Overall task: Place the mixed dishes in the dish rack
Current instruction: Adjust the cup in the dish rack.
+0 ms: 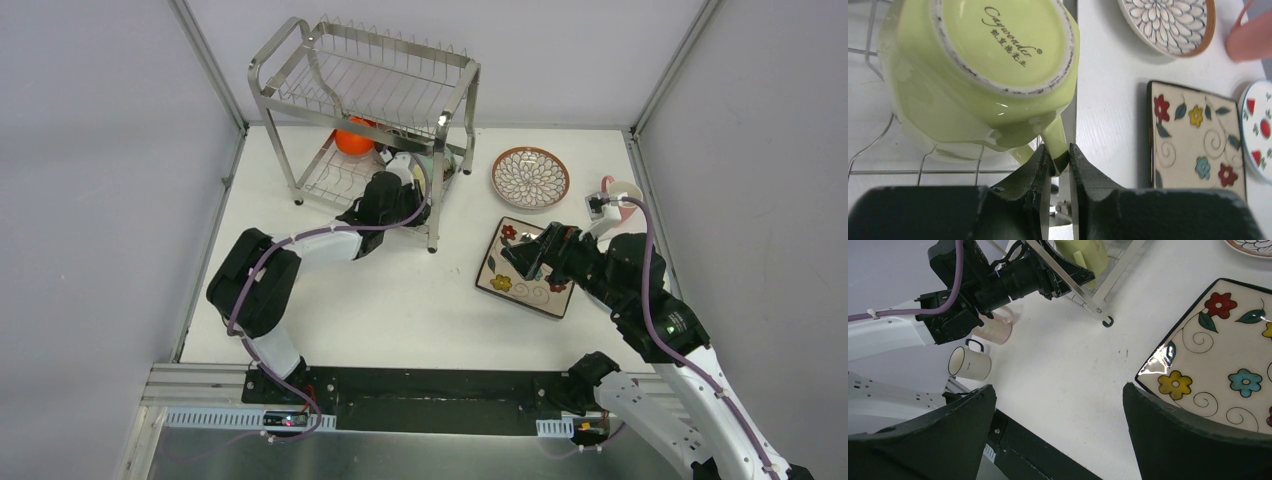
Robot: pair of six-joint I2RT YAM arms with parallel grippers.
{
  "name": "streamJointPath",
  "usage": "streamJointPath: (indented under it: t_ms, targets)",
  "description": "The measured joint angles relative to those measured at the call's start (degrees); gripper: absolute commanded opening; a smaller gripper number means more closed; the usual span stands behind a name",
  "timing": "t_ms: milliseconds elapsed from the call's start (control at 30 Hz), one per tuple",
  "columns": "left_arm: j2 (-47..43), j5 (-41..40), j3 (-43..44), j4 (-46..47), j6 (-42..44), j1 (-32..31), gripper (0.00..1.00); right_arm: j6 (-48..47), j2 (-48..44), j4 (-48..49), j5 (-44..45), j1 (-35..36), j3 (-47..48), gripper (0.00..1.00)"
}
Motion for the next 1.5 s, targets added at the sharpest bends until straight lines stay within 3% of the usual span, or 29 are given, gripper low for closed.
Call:
streamJointPath:
  t_ms: [367, 733, 1067, 1333, 1500]
  targets:
    - [-1.42, 10.62, -4.87, 5.18, 13.66, 0.11, 0.00, 0.02, -0.72, 0.00, -0.02, 0.00, 0.00, 1.00]
    - [-0.68, 19.45, -6.21, 10.93, 13.38, 3.76, 0.05, 0.00, -1.36, -0.24, 0.00, 0.00, 0.00, 1.00]
    - [0.04, 22.16, -7.26, 14.84, 10.62, 6.82, 0.26, 0.00, -1.46, -0.28, 0.00, -0.02, 0.00, 1.00]
    - [-0.59, 20.04, -8.55, 15.65, 10.29, 7.96, 0.50, 0.00, -1.44, -0.28, -0.02, 0.00, 0.00, 1.00]
    - [-3.04, 18.01, -9.22, 13.73, 10.12, 7.96, 0.59, 0.00, -1.42, -0.28, -0.02, 0.00, 0.00, 1.00]
